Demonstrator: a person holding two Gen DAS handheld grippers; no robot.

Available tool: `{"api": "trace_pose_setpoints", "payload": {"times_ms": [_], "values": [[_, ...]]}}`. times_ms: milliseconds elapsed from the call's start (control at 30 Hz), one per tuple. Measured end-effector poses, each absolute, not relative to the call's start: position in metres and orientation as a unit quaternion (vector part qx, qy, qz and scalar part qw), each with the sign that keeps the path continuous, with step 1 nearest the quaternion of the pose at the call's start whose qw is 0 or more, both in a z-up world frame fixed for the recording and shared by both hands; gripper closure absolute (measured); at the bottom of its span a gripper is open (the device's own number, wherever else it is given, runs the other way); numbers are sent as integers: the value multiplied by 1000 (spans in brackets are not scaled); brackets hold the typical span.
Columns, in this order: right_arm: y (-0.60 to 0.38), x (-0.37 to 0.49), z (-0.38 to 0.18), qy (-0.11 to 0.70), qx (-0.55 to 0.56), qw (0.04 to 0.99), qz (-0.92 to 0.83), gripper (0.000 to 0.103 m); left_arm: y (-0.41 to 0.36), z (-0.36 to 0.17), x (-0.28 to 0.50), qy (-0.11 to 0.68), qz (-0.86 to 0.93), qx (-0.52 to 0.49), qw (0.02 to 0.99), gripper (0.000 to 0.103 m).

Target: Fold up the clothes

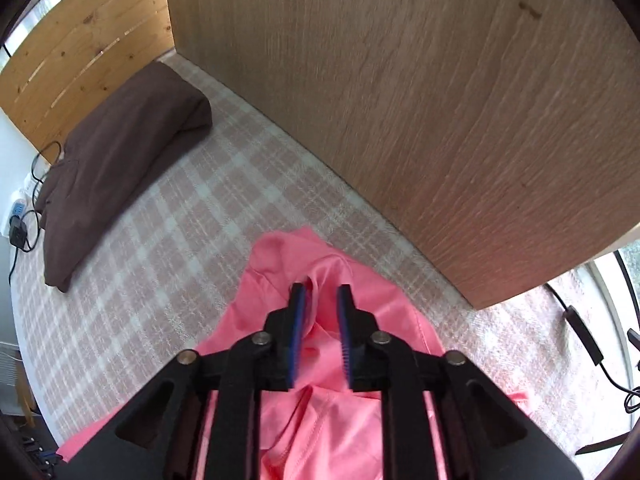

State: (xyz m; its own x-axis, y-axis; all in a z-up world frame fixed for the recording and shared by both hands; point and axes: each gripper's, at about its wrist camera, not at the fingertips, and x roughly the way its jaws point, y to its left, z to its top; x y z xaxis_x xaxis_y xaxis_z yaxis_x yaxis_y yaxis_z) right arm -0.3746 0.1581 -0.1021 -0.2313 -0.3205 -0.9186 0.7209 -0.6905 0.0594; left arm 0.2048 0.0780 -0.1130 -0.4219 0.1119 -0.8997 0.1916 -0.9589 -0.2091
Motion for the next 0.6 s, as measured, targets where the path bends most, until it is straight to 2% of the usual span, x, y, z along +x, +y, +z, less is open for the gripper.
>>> {"api": "trace_pose_setpoints", "payload": {"times_ms": [67,167,267,467,500,533,567,600], "values": [[149,-370,-89,204,492,358,-767,68,73,-104,202,143,-836,528,32,99],[121,-363,-101,239,518,381,-727,68,76,-105,180,128,-838,530,23,94],[102,-356,-125,283,553,345,-704,68,86,-115,158,98,-833,545,1,93],[99,-361,-143,283,588,298,-697,68,107,-125,152,64,-828,556,-40,95],[99,-361,-142,280,586,298,-699,76,109,-125,153,60,-829,555,-44,103],[100,-361,-141,273,587,303,-700,91,110,-125,154,60,-828,555,-47,102],[102,-363,-138,249,596,313,-696,100,112,-124,156,54,-828,556,-48,102],[105,-367,-133,211,604,328,-695,100,111,-121,160,56,-829,553,-50,102]]}}
